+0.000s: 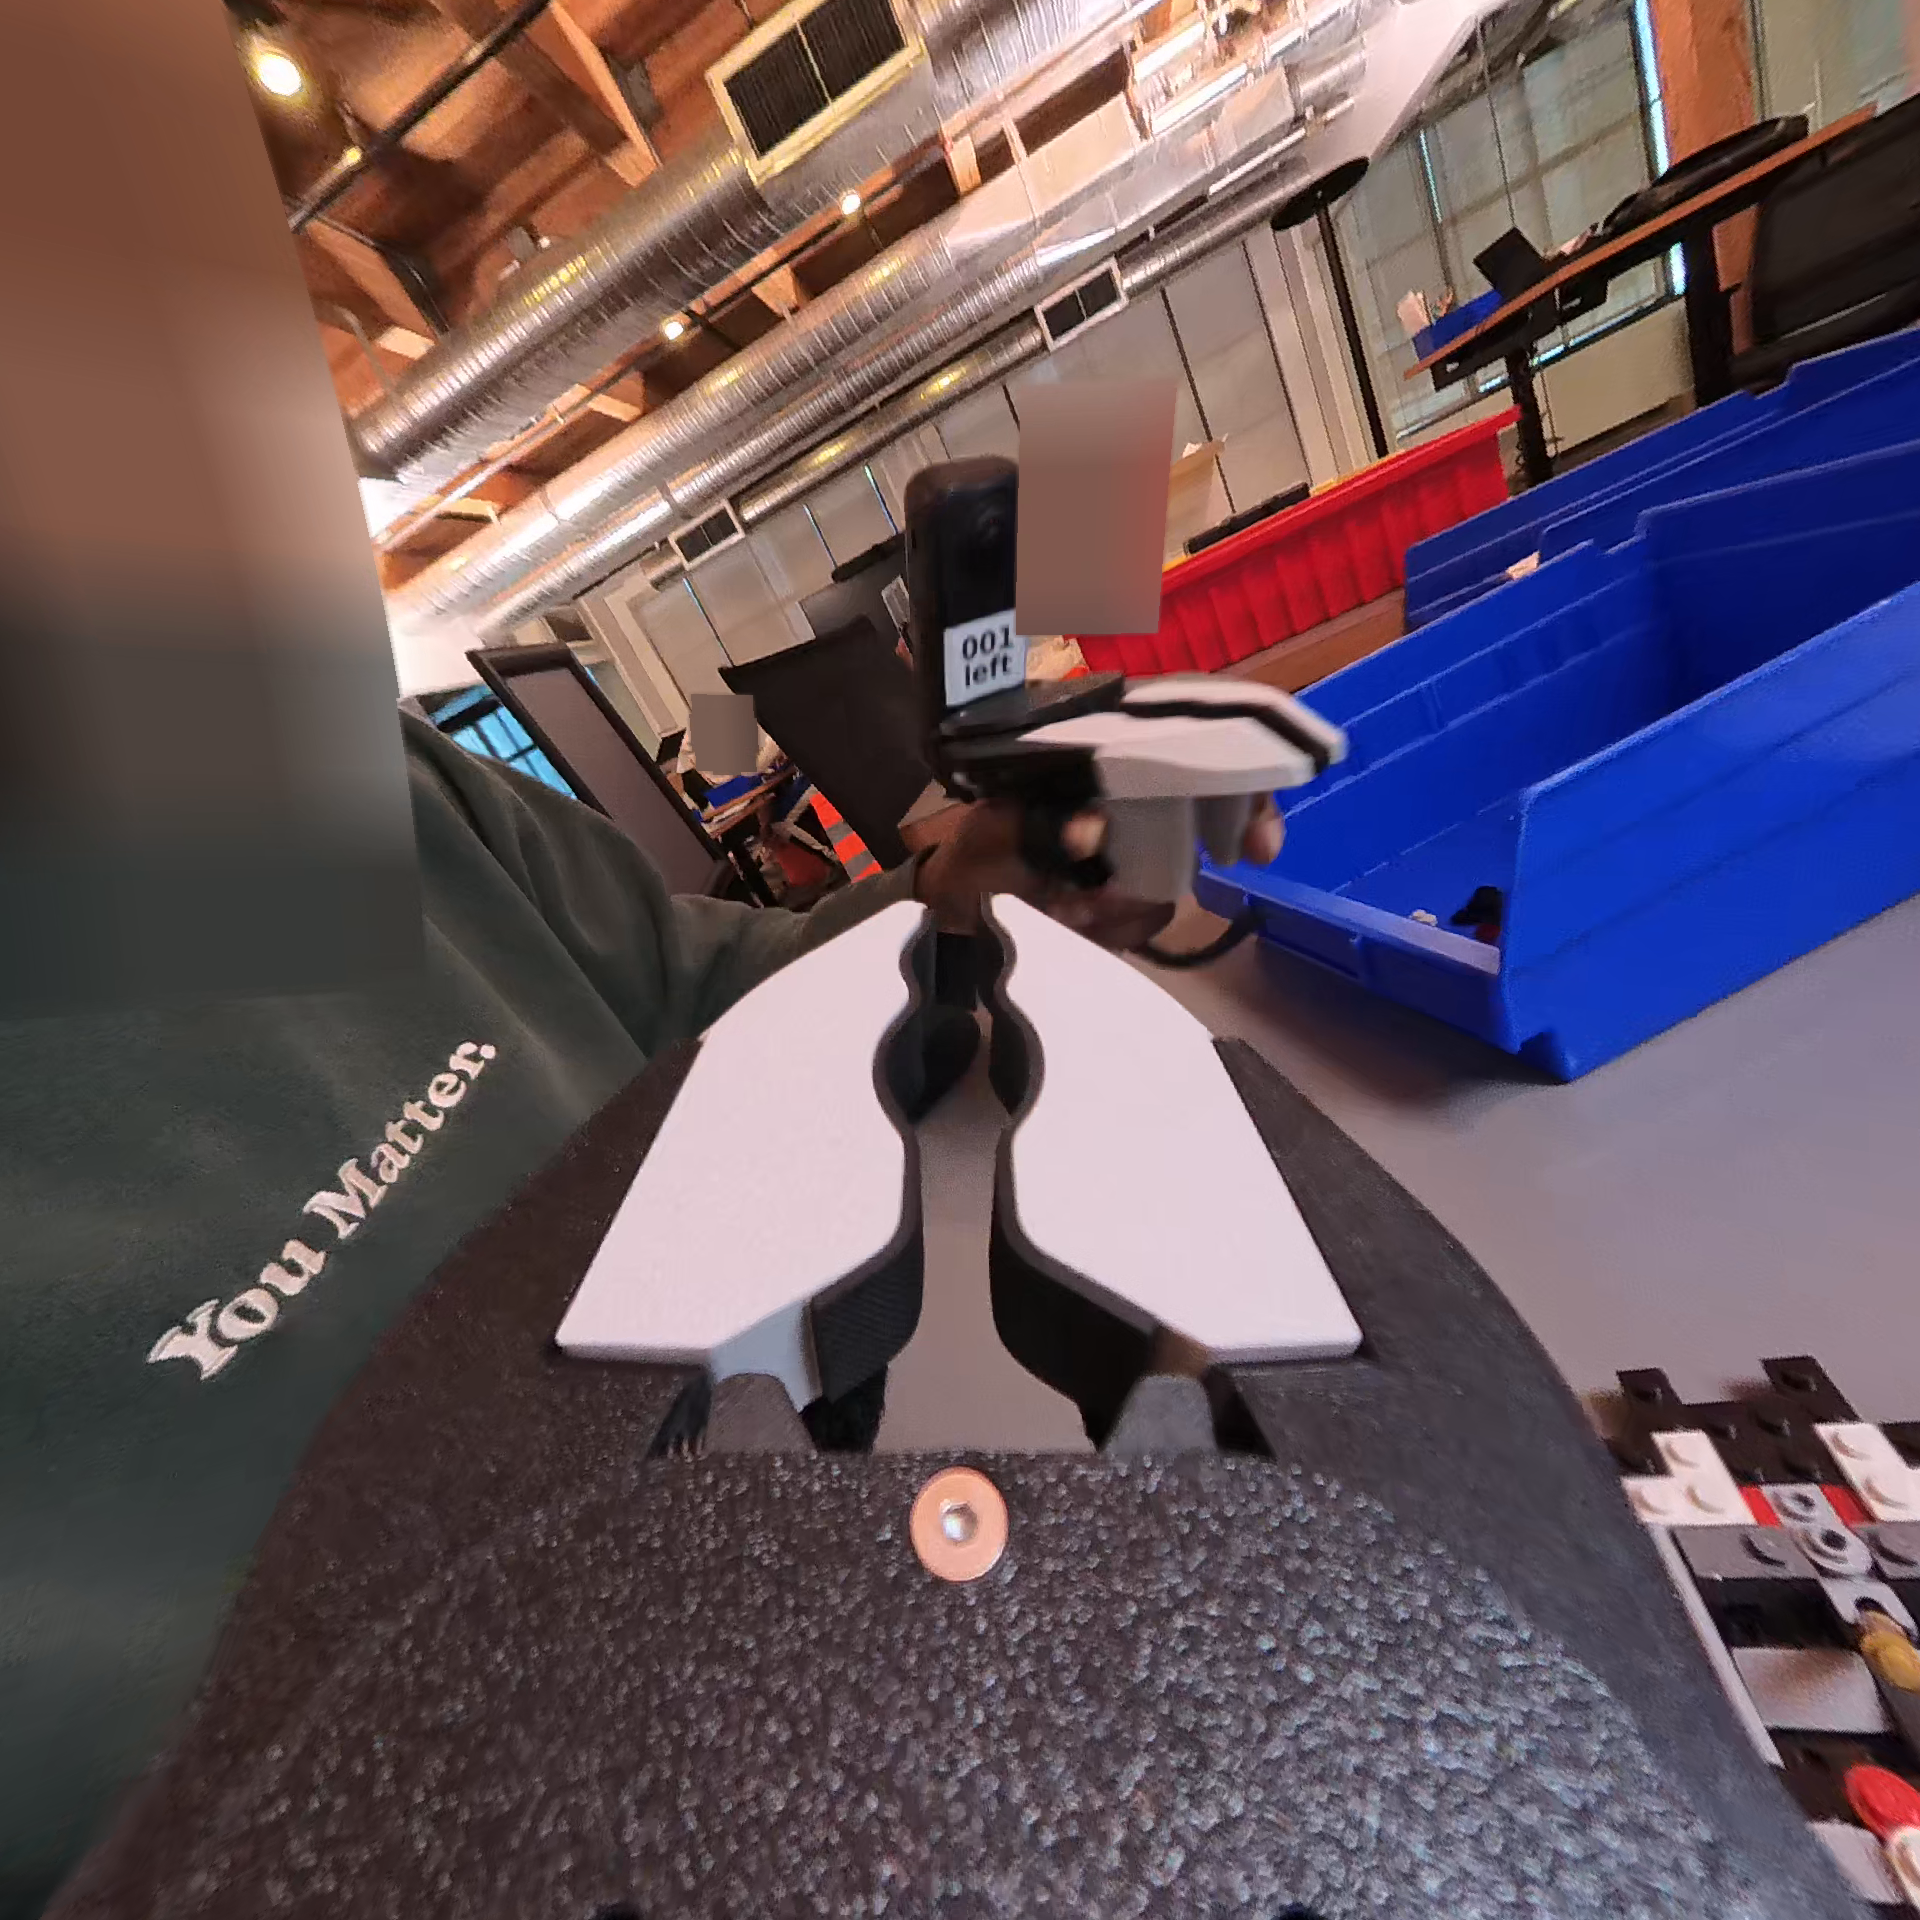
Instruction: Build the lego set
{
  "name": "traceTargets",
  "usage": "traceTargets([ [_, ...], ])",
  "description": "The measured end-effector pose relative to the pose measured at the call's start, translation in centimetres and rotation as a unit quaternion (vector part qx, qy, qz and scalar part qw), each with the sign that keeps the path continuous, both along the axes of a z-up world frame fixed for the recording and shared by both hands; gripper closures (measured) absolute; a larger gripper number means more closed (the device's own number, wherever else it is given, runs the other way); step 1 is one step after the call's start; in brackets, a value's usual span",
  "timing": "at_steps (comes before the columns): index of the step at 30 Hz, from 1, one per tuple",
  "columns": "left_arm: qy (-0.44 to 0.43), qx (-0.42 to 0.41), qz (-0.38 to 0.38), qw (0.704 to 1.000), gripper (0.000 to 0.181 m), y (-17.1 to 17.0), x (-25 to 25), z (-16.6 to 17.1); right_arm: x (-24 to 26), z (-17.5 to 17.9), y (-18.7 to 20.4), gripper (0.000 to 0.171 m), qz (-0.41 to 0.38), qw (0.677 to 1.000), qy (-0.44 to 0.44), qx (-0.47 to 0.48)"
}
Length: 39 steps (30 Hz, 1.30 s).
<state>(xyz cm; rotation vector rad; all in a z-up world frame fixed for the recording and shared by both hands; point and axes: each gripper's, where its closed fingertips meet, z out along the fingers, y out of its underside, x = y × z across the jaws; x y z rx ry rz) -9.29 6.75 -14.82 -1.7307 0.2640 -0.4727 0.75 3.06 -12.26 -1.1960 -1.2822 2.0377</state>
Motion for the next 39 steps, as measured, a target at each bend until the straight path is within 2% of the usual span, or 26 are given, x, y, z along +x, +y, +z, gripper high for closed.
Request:
traceTargets([
  [3,0.132,-0.057,0.139,0.98,0.173,1.4,-5.5,-2.4,-0.3,-0.4,-0.5,0.164,0.013,1.0,-0.009,0.0],
  [4,0.161,-0.088,0.157,0.97,0.159,1.5,-6.5,-3.5,-0.4,-0.6,-0.6,0.164,0.016,1.0,-0.013,0.003],
  [5,0.178,-0.114,0.158,0.964,0.153,1.6,-6.9,-4.5,-0.5,-0.7,-0.8,0.164,0.018,1.0,-0.016,0.005],
  [7,0.196,-0.159,0.147,0.956,0.139,1.4,-7.1,-6.1,-0.6,-0.9,-1.0,0.164,0.021,1.0,-0.021,0.008],
  [12,0.24,-0.183,0.11,0.947,0.127,1.0,-6.7,-7.4,-0.7,-1.2,-1.1,0.164,0.023,0.999,-0.03,0.013],
  [17,0.298,-0.184,0.062,0.935,0.123,0.5,-5.3,-8.3,-0.9,-1.6,-1.3,0.164,0.025,0.999,-0.04,0.019],
  [21,0.368,-0.188,0.041,0.91,0.117,0.3,-5.0,-9.6,-0.9,-1.7,-1.4,0.164,0.026,0.998,-0.044,0.021],
  [24,0.396,-0.184,0.018,0.899,0.124,0.0,-4.4,-10.0,-0.9,-1.8,-1.4,0.164,0.025,0.998,-0.047,0.023],
  [30,0.315,-0.142,-0.015,0.938,0.14,-0.2,-2.3,-7.7,-0.9,-1.7,-1.1,0.164,0.021,0.998,-0.047,0.021],
  [32,0.253,-0.113,-0.041,0.96,0.149,-0.3,-0.7,-6.2,-1.0,-1.8,-0.9,0.164,0.015,0.999,-0.048,0.022],
  [35,0.134,-0.07,-0.122,0.981,0.158,-1.5,3.0,-3.8,-1.2,-1.9,-0.5,0.164,-0.004,0.999,-0.046,0.027],
  [39,0.002,-0.038,-0.21,0.977,0.161,-3.2,7.1,-1.4,-1.6,-1.6,0.4,0.164,-0.033,0.999,-0.038,-0.001],
])
